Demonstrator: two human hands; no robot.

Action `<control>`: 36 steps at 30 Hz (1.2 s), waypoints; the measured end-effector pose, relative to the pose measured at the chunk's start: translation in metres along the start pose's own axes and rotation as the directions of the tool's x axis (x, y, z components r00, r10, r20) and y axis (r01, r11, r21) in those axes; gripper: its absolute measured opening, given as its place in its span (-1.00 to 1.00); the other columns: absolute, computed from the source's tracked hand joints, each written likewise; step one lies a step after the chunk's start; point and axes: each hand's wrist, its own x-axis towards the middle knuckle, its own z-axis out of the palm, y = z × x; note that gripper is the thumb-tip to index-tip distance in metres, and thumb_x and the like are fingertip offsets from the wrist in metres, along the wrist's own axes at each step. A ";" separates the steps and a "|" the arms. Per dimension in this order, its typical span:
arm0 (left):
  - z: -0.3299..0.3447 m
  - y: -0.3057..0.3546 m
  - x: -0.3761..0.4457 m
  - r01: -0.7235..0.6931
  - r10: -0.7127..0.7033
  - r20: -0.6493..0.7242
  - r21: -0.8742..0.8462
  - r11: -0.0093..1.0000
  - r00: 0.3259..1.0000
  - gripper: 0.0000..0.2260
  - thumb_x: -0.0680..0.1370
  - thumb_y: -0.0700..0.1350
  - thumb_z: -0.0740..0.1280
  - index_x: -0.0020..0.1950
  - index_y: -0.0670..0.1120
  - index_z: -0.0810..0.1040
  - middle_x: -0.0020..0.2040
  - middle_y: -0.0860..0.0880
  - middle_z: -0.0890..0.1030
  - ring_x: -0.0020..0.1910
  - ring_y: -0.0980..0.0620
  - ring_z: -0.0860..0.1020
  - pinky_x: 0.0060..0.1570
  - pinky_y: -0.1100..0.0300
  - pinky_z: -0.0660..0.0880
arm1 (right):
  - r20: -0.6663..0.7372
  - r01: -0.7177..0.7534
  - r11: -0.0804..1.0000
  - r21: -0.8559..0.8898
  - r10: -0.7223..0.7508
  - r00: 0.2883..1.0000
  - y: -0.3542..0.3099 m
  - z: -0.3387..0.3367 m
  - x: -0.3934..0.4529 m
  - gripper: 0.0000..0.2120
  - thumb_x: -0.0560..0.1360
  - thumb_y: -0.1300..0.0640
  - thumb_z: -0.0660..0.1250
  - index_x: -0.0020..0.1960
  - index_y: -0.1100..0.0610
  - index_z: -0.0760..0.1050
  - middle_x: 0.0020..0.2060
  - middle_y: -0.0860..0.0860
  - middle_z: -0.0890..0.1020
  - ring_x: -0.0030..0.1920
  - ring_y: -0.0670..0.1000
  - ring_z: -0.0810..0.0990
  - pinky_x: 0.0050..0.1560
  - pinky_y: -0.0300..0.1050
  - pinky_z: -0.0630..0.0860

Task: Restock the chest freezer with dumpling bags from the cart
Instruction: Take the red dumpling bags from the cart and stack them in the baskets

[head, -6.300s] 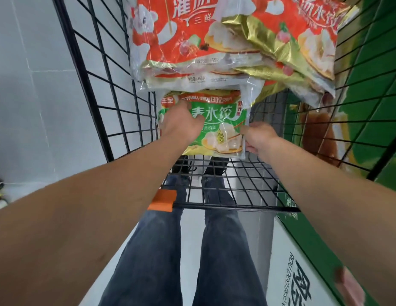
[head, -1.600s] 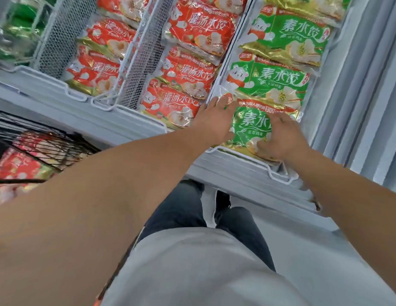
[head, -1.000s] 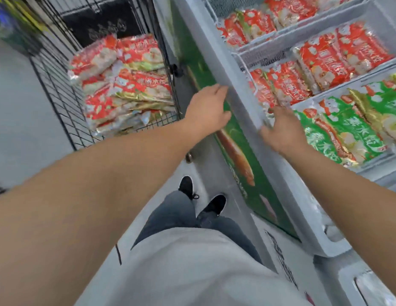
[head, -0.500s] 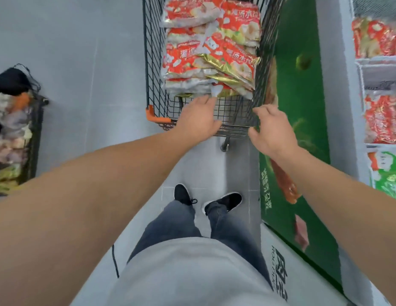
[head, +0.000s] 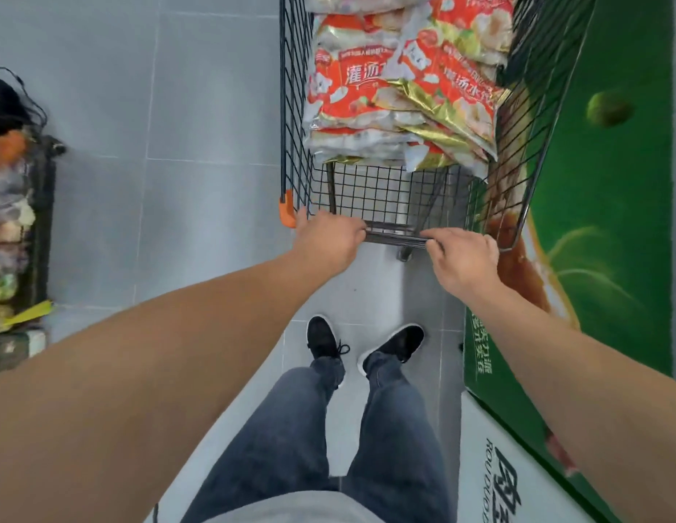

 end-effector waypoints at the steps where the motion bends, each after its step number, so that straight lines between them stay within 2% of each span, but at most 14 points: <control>1: 0.002 -0.001 0.004 -0.009 0.009 -0.002 0.002 1.000 1.000 -0.70 0.69 0.01 0.06 0.24 0.08 0.56 0.08 -0.03 0.64 0.21 -0.14 0.49 0.39 -0.19 0.13 | -0.009 -0.015 1.000 -0.005 0.015 1.000 0.000 0.001 0.001 -0.70 0.66 -0.05 0.09 0.26 -0.19 0.54 0.25 -0.13 0.60 0.33 0.06 0.46 0.32 0.06 0.20; 7: 0.003 -0.005 0.026 -0.082 0.082 0.012 -0.011 0.997 0.997 -0.70 0.68 0.09 0.04 0.17 0.11 0.55 -0.01 0.02 0.64 0.14 -0.08 0.51 0.31 -0.13 0.17 | 0.076 -0.021 1.000 0.010 0.020 0.997 0.015 -0.005 0.017 -0.70 0.68 -0.08 0.05 0.30 -0.26 0.47 0.30 -0.19 0.51 0.36 0.06 0.28 0.32 0.05 0.06; 11: -0.008 0.006 0.045 -0.059 0.058 -0.011 -0.049 0.997 0.998 -0.70 0.68 0.08 0.04 0.16 0.11 0.55 -0.05 0.04 0.62 0.15 -0.06 0.48 0.30 -0.13 0.15 | 0.072 0.006 1.000 0.005 -0.006 0.997 0.026 -0.019 0.041 -0.68 0.68 -0.08 0.03 0.31 -0.25 0.47 0.27 -0.17 0.52 0.33 0.06 0.28 0.28 0.02 0.05; 17: -0.044 0.020 0.087 -0.013 0.013 -0.010 -0.070 0.997 1.000 -0.68 0.70 0.09 0.02 0.29 0.13 0.53 0.10 0.03 0.64 0.23 -0.09 0.43 0.21 -0.06 0.16 | 0.083 0.041 0.999 -0.007 -0.040 0.996 0.038 -0.051 0.095 -0.68 0.68 -0.10 0.01 0.32 -0.24 0.46 0.21 -0.14 0.55 0.28 0.09 0.31 0.25 0.04 0.10; 20: -0.066 0.023 0.109 0.039 -0.038 0.013 -0.093 0.995 0.999 -0.67 0.70 0.11 0.03 0.34 0.18 0.50 0.16 0.03 0.62 0.27 -0.09 0.40 0.23 -0.06 0.18 | 0.096 0.069 0.998 -0.006 -0.068 0.993 0.040 -0.067 0.124 -0.67 0.68 -0.11 0.01 0.34 -0.23 0.45 0.22 -0.12 0.55 0.28 0.11 0.31 0.23 0.07 0.14; 25: -0.098 0.031 0.148 0.081 -0.078 0.023 -0.107 0.991 0.997 -0.67 0.69 0.11 0.03 0.32 0.19 0.51 0.12 0.04 0.63 0.26 -0.13 0.43 0.24 -0.06 0.20 | 0.098 0.085 0.996 0.019 -0.086 0.991 0.044 -0.096 0.169 -0.67 0.68 -0.12 0.01 0.33 -0.24 0.45 0.22 -0.12 0.55 0.28 0.11 0.31 0.18 0.04 0.12; 31: -0.123 0.047 0.189 0.089 -0.081 0.063 -0.142 0.986 0.995 -0.68 0.69 0.12 0.04 0.34 0.21 0.50 0.27 0.06 0.59 0.34 -0.13 0.37 0.25 -0.04 0.18 | 0.109 0.105 0.994 -0.018 -0.102 0.989 0.060 -0.126 0.211 -0.67 0.68 -0.11 0.01 0.33 -0.26 0.45 0.22 -0.14 0.56 0.29 0.10 0.32 0.24 0.05 0.13; 36: -0.143 0.058 0.218 0.102 -0.072 0.141 -0.217 0.971 0.987 -0.67 0.69 0.10 0.04 0.33 0.22 0.51 0.29 0.07 0.57 0.36 -0.11 0.32 0.26 -0.06 0.16 | 0.131 0.074 0.997 -0.019 -0.071 0.989 0.069 -0.148 0.237 -0.67 0.68 -0.09 0.02 0.33 -0.28 0.45 0.24 -0.15 0.55 0.31 0.08 0.32 0.25 0.02 0.10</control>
